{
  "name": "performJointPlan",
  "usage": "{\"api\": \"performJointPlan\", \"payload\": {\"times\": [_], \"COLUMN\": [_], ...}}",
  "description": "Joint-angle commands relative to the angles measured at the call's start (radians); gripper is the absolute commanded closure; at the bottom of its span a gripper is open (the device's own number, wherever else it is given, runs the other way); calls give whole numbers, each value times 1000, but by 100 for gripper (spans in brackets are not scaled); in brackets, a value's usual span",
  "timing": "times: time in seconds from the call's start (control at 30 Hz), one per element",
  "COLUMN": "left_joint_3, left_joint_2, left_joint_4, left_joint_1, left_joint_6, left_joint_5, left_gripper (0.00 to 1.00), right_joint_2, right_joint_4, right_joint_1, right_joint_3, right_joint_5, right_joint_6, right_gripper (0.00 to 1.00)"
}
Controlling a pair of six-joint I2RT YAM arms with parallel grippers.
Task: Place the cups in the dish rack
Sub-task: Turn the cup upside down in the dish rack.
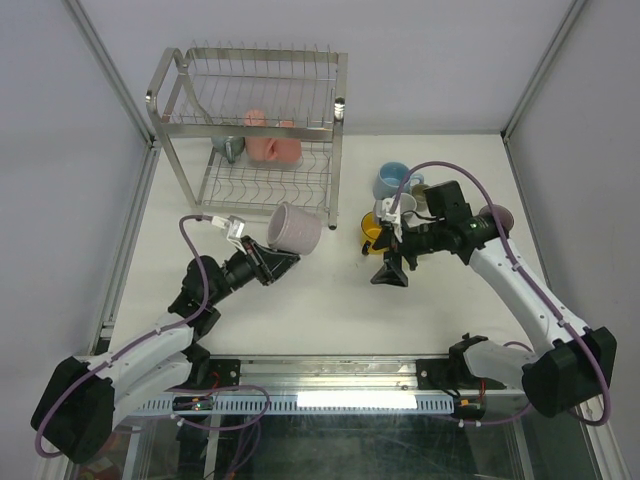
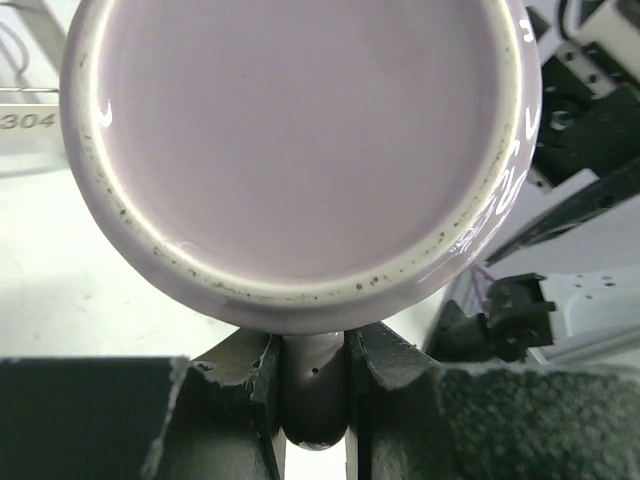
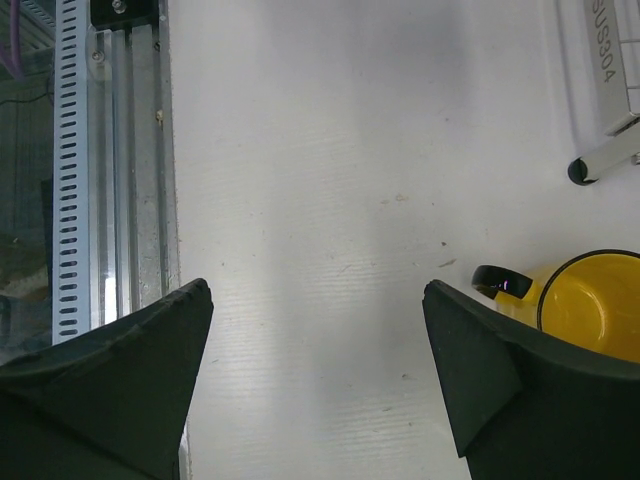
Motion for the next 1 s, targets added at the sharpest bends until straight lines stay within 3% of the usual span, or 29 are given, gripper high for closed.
{"api": "performJointPlan", "payload": {"times": [0.0, 0.53, 0.97], "left_joint_3": [101, 260, 456], "left_joint_2": [14, 310, 621], "left_joint_4": [15, 253, 320], "left_joint_1": [11, 169, 189], "left_joint_6": [96, 112, 250], "left_joint_5": [-79, -49, -71], "left_gripper": [100, 100, 100], "right_joint_2": [-50, -97, -101], "right_joint_4": [62, 73, 97], "right_joint_1": [-17, -14, -15], "right_joint_3": [-3, -48, -54], "right_joint_5": [-68, 8, 33], "right_joint_6": [-30, -38, -16], "right_gripper": [11, 13, 13]}}
